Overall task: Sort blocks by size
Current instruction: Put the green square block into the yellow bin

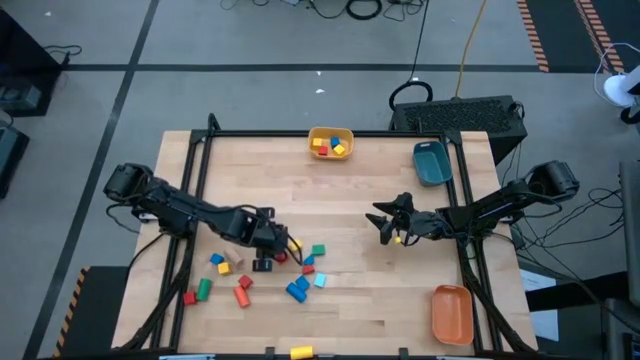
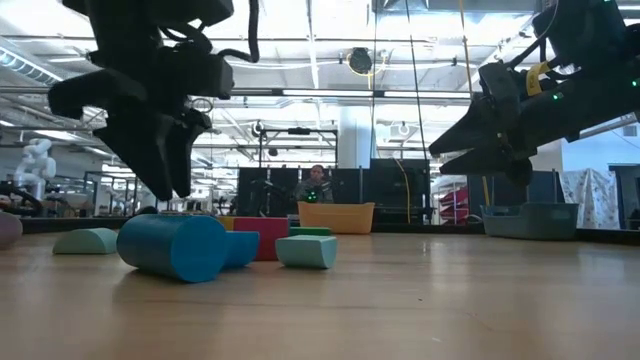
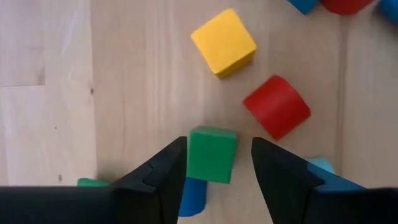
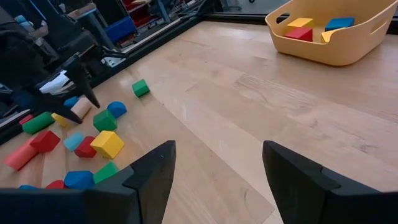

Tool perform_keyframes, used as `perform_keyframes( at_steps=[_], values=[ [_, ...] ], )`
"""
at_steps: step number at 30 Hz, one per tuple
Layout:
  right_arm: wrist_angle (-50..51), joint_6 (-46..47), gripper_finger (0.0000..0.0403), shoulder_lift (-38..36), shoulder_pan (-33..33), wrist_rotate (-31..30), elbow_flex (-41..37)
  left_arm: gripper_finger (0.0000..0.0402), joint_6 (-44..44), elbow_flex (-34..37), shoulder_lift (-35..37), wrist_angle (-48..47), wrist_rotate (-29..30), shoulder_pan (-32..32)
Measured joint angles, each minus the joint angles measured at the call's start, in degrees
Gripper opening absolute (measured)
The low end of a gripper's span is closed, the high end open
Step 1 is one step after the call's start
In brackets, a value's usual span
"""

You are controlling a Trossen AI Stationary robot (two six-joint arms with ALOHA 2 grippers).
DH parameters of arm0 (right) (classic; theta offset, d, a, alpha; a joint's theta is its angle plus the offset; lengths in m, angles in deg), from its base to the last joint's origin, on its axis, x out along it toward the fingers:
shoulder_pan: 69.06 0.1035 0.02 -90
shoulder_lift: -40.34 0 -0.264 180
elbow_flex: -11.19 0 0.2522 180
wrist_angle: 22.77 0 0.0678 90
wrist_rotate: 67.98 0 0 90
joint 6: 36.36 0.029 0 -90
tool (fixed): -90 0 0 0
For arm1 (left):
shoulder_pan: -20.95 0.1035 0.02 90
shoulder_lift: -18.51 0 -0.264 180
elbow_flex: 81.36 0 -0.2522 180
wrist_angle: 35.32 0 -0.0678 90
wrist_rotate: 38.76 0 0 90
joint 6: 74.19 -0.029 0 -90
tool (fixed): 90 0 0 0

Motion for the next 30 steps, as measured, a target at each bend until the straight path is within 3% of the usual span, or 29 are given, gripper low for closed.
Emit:
perform_keyframes(
  at_steps=[11,17,30],
  values=[
    [0.0,-0.1,0.0228,0.0,0.0,0.0,0.0,0.0183,1.7,4.1,0.0,0.8,1.5,-0.1],
    [0.0,-0.2,0.0228,0.0,0.0,0.0,0.0,0.0183,2.0,7.4,-0.1,7.5,2.6,1.1],
    [-0.1,0.0,0.0228,0.0,0.0,0.0,0.0,0.0167,-1.6,7.6,-0.5,9.7,1.2,3.1]
  ],
)
